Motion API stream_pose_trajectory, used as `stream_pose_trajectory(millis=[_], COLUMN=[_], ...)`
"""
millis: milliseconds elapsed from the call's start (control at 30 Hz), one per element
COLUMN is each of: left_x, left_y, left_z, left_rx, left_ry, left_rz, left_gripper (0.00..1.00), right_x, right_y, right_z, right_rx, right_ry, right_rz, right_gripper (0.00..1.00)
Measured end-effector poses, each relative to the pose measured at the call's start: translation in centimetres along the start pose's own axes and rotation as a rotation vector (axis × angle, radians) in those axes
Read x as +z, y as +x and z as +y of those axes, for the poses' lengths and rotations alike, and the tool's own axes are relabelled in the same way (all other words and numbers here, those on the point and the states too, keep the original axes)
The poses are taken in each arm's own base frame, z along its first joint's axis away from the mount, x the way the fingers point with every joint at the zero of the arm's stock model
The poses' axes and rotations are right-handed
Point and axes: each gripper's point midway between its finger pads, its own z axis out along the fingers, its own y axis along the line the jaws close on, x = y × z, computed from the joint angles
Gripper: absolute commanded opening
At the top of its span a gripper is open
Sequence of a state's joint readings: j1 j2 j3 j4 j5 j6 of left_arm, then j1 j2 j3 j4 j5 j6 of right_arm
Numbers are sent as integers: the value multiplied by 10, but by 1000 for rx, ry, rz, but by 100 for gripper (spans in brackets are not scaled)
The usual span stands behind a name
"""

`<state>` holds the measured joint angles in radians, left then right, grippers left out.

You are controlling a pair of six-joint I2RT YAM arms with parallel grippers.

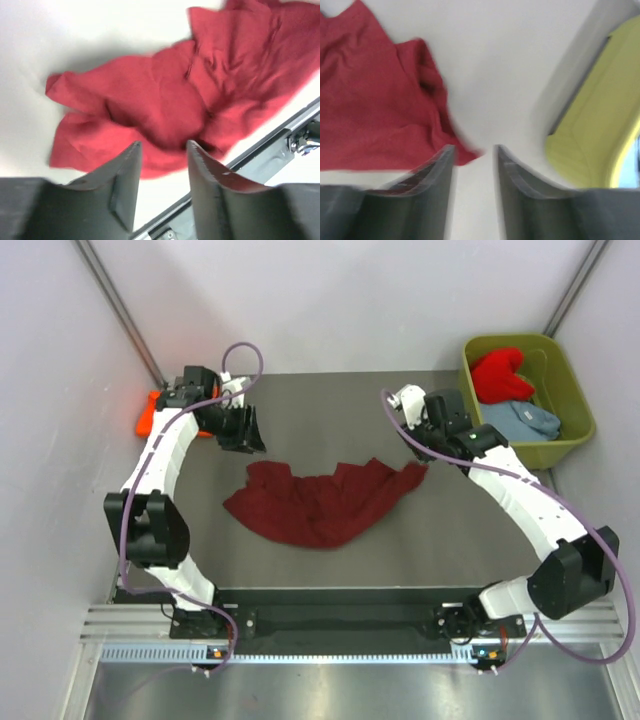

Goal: Fold and stack the t-shirts
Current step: Flatten the tshirt out

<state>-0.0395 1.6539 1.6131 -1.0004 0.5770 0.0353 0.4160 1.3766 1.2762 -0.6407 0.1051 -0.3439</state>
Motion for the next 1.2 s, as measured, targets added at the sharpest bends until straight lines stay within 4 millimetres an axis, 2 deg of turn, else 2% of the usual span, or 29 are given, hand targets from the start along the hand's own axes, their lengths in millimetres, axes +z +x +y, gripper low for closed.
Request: stream_pose_trajectory(millis=[33,100,167,300,433,600,733,900,1067,1200], left_x=[8,16,22,34,60,91,102,113,126,129], left_y=[5,11,14,6,6,22,31,22,12,14], left_z=[7,17,25,40,64,93,103,110,116,115], left_rx=[-18,-34,-41,-45,-69,-106,-124,-127,-129,-135], left_ry=[-10,-32,-53,-89,-125,-168,-180,-179,-167,-153], left_rz=[32,69,91,109,162,255,295,289,280,288], left_gripper=[56,59,60,57,52,51,50,41,23,18], right_x=[2,4,7,21,41,67,73,73,76,85], right_y=[3,2,-8,-44,-70,-85,-88,-95,-105,-113], right_z=[3,6,6,1,3,20,32,38,37,39], right_rx=[-3,-9,-9,-3,-8,-20,-36,-45,-46,-52], right_ry=[-12,-33,-48,-55,-72,-116,-139,-149,-144,-138], right_rz=[11,12,-2,-56,-86,-88,-85,-100,-116,-119], right_gripper=[52,54,56,56,56,56,56,56,56,57])
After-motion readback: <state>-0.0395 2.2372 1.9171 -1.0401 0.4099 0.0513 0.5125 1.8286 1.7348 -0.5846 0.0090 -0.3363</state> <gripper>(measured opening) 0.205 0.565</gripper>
